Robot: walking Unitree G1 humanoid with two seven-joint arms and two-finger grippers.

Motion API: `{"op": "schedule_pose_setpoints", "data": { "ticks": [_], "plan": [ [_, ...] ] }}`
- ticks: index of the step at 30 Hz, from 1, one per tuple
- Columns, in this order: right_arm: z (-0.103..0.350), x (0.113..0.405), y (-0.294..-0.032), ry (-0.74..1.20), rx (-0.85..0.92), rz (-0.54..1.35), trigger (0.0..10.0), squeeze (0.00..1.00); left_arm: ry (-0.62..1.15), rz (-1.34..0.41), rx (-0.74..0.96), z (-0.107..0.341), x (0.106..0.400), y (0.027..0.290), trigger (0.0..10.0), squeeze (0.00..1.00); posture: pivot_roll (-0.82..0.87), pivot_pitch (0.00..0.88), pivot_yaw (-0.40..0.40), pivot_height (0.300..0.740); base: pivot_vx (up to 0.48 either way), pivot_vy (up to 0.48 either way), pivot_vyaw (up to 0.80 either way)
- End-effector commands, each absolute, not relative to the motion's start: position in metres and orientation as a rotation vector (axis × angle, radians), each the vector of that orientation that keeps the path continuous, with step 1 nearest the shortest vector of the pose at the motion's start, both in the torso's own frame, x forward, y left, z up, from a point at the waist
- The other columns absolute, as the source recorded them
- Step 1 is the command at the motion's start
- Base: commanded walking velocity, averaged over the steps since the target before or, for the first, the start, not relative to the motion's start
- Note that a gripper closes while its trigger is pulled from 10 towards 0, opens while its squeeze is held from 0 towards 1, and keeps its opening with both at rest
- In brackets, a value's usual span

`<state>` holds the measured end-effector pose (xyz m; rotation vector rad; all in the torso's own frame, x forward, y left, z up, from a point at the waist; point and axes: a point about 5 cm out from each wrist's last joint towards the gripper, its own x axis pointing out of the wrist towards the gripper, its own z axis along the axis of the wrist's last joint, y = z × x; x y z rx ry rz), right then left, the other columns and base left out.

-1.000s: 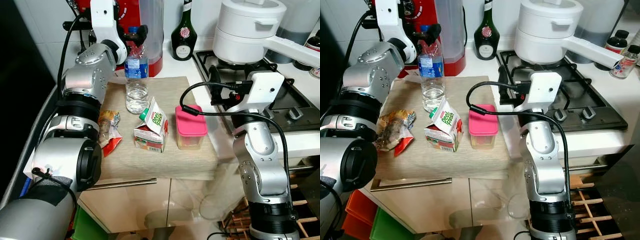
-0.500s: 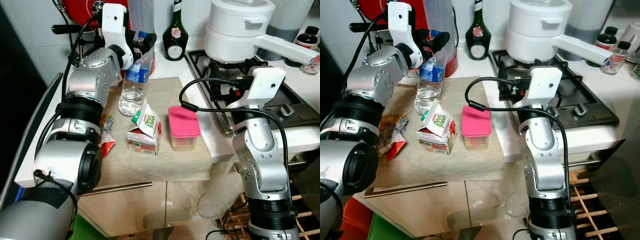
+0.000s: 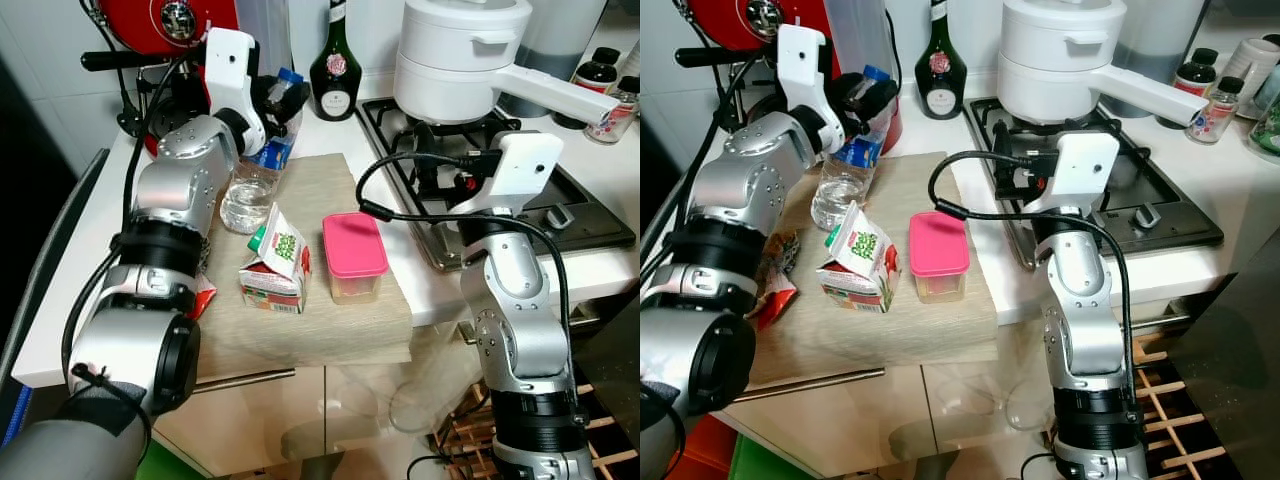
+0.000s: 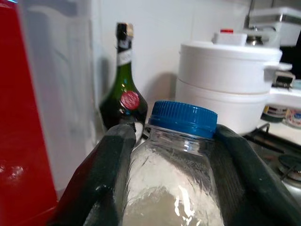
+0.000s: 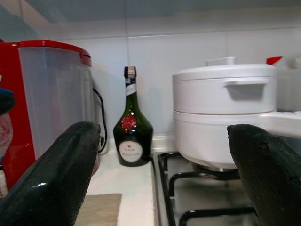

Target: Restocking fridge

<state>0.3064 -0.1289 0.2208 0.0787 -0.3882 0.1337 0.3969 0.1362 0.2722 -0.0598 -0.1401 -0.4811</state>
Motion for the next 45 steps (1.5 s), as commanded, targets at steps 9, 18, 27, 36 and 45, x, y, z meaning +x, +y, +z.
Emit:
{"op": "schedule_pose_setpoints", "data": {
  "ticks": [9, 18, 27, 36, 45],
  "plan": [
    [0.224, 0.311, -0.124, -0.408, 0.087, 0.154, 10.0, 0.27, -0.401, -0.378, -0.063, 0.324, 0.381, 0.173, 0.0, 0.00, 0.04, 0.000, 0.046, 0.740, 0.000, 0.000, 0.00],
    [0.221, 0.311, -0.123, -0.399, 0.090, 0.151, 10.0, 0.27, -0.459, -0.362, 0.049, 0.331, 0.376, 0.166, 9.2, 0.00, 0.02, 0.000, 0.056, 0.740, 0.000, 0.000, 0.00],
    [0.220, 0.312, -0.124, -0.401, 0.095, 0.138, 10.0, 0.27, -0.488, -0.323, 0.059, 0.333, 0.377, 0.166, 10.0, 0.00, 0.02, 0.000, 0.064, 0.740, 0.000, 0.000, 0.00],
    [0.219, 0.313, -0.124, -0.400, 0.099, 0.140, 10.0, 0.27, -0.485, -0.271, 0.029, 0.338, 0.380, 0.176, 10.0, 0.00, 0.03, 0.000, 0.059, 0.740, -0.220, 0.244, 0.00],
    [0.218, 0.314, -0.124, -0.399, 0.100, 0.145, 10.0, 0.27, -0.485, -0.243, 0.006, 0.338, 0.381, 0.182, 10.0, 0.00, 0.03, 0.000, 0.052, 0.740, -0.286, 0.388, 0.00]
  ]
}}
